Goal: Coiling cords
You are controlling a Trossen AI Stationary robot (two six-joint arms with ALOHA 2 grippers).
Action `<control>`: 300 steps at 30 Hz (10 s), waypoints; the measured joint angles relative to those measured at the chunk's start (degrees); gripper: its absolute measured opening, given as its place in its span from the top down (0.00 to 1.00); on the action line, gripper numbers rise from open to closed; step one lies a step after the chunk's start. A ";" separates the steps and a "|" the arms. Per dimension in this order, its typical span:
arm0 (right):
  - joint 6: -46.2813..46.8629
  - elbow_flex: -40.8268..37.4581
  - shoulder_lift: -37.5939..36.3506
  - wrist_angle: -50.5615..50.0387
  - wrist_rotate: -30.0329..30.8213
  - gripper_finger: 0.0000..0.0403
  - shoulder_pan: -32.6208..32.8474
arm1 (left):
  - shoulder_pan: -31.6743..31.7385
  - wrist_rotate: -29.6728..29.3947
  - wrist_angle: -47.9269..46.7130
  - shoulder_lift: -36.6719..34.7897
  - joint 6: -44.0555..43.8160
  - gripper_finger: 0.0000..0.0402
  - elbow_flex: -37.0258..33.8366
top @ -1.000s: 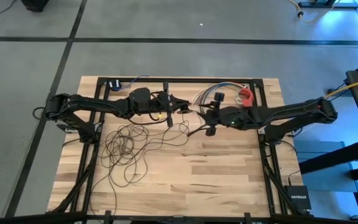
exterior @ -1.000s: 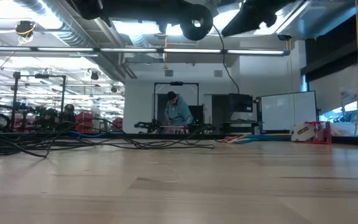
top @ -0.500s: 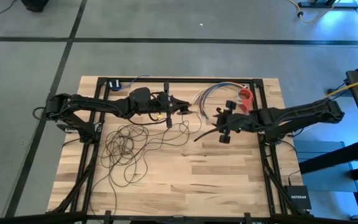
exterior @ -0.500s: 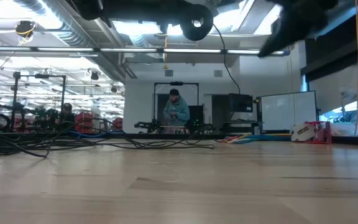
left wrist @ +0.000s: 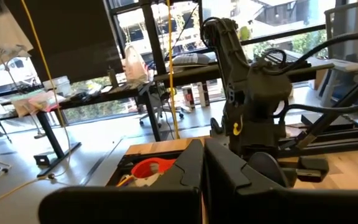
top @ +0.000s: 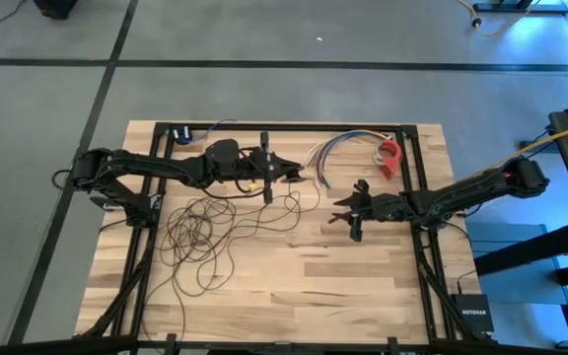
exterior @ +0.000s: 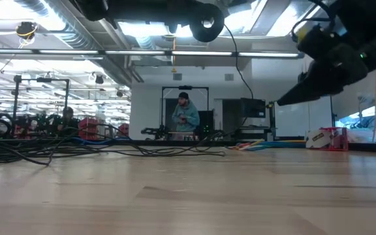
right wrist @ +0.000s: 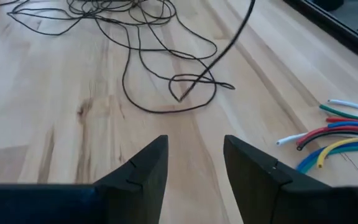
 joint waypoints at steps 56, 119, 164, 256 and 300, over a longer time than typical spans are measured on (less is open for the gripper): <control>-36.99 16.77 0.23 26.55 4.58 0.60 -1.72 | -1.08 10.60 1.22 0.09 -3.91 1.00 0.81; -24.37 24.04 11.98 17.37 -10.79 0.72 -4.55 | -4.87 8.90 -0.26 0.11 0.43 1.00 0.94; -27.19 24.06 6.83 13.12 -3.89 0.99 -4.52 | -5.26 -7.43 -10.96 -7.31 0.87 0.67 0.94; -36.06 24.04 -1.97 4.99 9.57 0.99 -4.55 | -9.53 -49.03 -24.18 -2.59 12.60 0.98 14.19; -40.52 24.04 6.05 18.53 17.13 0.99 -7.19 | -12.30 -26.39 -31.52 6.28 -7.20 0.90 13.82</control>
